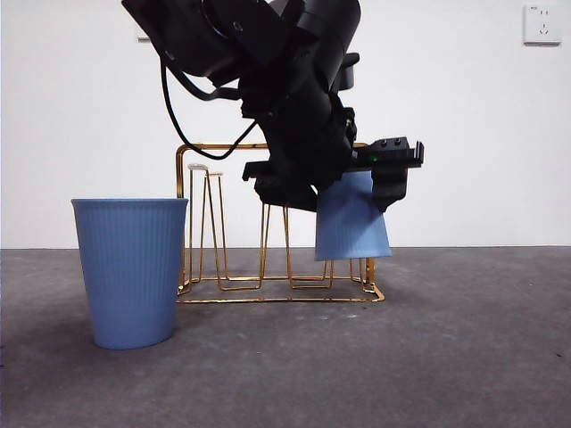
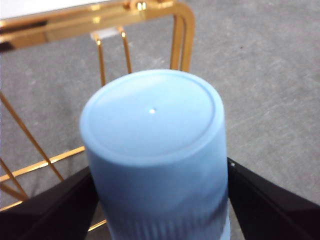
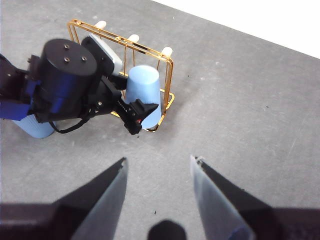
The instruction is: Pick up cup 1,put cup 1 in the cup rack,pick up cup 2,put cup 2 in the cup rack
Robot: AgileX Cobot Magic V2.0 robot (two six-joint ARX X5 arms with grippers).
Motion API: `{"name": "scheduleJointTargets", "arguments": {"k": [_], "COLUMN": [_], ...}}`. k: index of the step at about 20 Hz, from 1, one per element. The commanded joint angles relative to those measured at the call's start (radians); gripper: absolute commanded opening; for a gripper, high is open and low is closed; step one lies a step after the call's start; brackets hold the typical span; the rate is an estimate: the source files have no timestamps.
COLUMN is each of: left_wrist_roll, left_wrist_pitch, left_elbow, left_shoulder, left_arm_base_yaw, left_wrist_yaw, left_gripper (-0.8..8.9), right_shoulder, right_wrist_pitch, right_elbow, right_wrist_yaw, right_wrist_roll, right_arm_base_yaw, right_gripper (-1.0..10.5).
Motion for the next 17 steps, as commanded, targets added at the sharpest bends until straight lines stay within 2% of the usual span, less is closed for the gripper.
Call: {"name": "scheduleJointTargets", "arguments": {"k": [1,6,10,12,17], "left_wrist_roll": [-0.027,-0.047,-0.077,-0.092,-0.118], "left_wrist_pitch": [-0.019,-0.093,-0.132,-0.156,-0.217], "left_elbow": [-0.003,-0.003,-0.003,-0.003,-0.003], "left_shoulder": [0.018,0.018,0.018,0.018,0.018], "left_arm_base_yaw": [-0.003,-0.001,-0.001,-0.001,-0.001], "left_wrist_yaw": [0.004,0.053,0.058,0.058,0.086], "left_gripper": [-0.07,0.15,3.16,3.82,3.84], "right_shoulder": [-0.002,-0.002,-0.002,-0.002,-0.002], "right_wrist_pitch": [0.007,0.011,0.016,0.019,0.028], "right_elbow": [-0.006,-0.006,-0.006,-0.006,-0.006], "right_wrist_yaw": [0.004,0.004,0.004,0.004,0.004], "right_wrist_roll": [-0.008,-0.011,-0.011,-0.011,-0.012], "right_arm_base_yaw": [0.0,0.0,0.0,0.0,0.0], "right_gripper": [2.2,2.2,2.2,2.2,2.2]}}
